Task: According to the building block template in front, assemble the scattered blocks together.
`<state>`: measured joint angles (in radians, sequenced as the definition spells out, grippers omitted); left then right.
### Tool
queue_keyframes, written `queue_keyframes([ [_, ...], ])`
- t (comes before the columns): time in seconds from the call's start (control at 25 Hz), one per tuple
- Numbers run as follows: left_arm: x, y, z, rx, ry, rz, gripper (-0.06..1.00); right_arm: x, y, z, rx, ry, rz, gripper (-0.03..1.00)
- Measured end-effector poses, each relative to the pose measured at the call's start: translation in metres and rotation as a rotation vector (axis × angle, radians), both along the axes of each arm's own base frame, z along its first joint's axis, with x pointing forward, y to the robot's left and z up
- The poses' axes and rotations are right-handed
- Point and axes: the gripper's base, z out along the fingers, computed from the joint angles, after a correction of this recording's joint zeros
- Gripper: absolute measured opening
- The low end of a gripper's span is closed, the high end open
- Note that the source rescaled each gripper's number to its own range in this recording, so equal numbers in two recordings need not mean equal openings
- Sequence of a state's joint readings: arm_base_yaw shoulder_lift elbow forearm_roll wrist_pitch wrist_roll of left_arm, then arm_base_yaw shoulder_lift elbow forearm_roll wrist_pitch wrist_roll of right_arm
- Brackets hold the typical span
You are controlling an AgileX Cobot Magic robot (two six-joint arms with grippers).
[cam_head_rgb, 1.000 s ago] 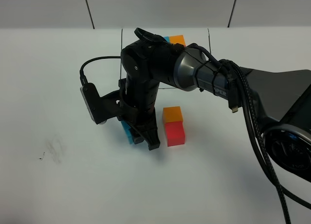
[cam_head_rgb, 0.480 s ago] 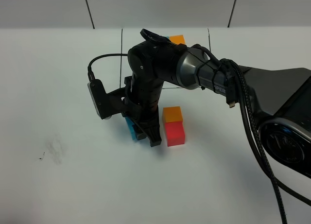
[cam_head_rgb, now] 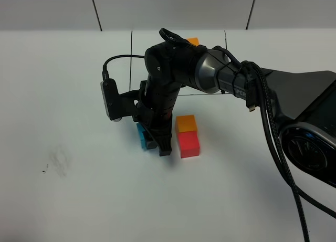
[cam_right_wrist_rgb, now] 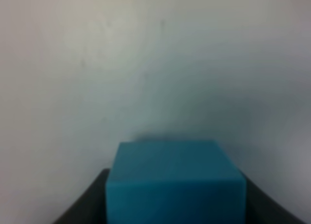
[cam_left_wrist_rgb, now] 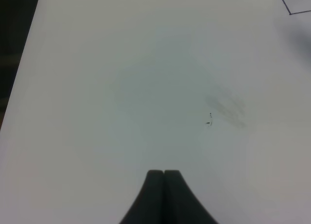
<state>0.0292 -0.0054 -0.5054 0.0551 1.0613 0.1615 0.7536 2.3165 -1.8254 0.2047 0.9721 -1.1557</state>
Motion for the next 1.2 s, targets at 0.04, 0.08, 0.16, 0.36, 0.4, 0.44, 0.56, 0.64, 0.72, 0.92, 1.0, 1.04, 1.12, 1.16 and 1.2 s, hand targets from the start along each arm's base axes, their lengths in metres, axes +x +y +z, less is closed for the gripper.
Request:
queue_keyframes([
  [0.04,0.000,0.000,0.000,0.000,0.000,0.000,0.00,0.000,0.000,-0.002,-0.002,0.004,-0.004,0.43],
  [0.08,0.000,0.000,0.000,0.000,0.000,0.000,0.00,0.000,0.000,-0.003,-0.004,0.009,-0.015,0.43],
  [0.16,0.000,0.000,0.000,0.000,0.000,0.000,0.00,0.001,0.000,-0.005,-0.007,0.012,-0.021,0.43],
  [0.36,0.000,0.000,0.000,0.000,0.000,0.000,0.00,0.005,-0.004,-0.005,-0.005,0.011,-0.045,0.43],
  [0.4,0.000,0.000,0.000,0.000,0.000,0.000,0.00,0.006,-0.004,-0.005,-0.003,0.011,-0.050,0.43],
  [0.44,0.000,0.000,0.000,0.000,0.000,0.000,0.00,0.007,-0.006,-0.005,-0.004,0.010,-0.056,0.43],
  [0.56,0.000,0.000,0.000,0.000,0.000,0.000,0.00,0.008,-0.007,-0.005,-0.006,0.008,-0.059,0.43],
  [0.64,0.000,0.000,0.000,0.000,0.000,0.000,0.00,0.008,-0.007,-0.005,-0.006,0.009,-0.063,0.43],
  [0.72,0.000,0.000,0.000,0.000,0.000,0.000,0.00,0.008,-0.007,-0.005,-0.006,0.010,-0.066,0.43],
  [0.92,0.000,0.000,0.000,0.000,0.000,0.000,0.00,0.009,-0.008,-0.009,-0.024,0.006,-0.073,0.43],
  [1.0,0.000,0.000,0.000,0.000,0.000,0.000,0.00,0.010,-0.009,-0.014,-0.030,0.016,-0.084,0.43],
  [1.04,0.000,0.000,0.000,0.000,0.000,0.000,0.00,0.010,-0.009,-0.017,-0.035,0.022,-0.087,0.43],
  [1.12,0.000,0.000,0.000,0.000,0.000,0.000,0.00,0.011,-0.010,-0.020,-0.039,0.028,-0.093,0.43],
  [1.16,0.000,0.000,0.000,0.000,0.000,0.000,0.00,0.011,-0.010,-0.020,-0.039,0.029,-0.095,0.43],
  [1.2,0.000,0.000,0.000,0.000,0.000,0.000,0.00,0.011,-0.010,-0.021,-0.040,0.030,-0.097,0.43],
])
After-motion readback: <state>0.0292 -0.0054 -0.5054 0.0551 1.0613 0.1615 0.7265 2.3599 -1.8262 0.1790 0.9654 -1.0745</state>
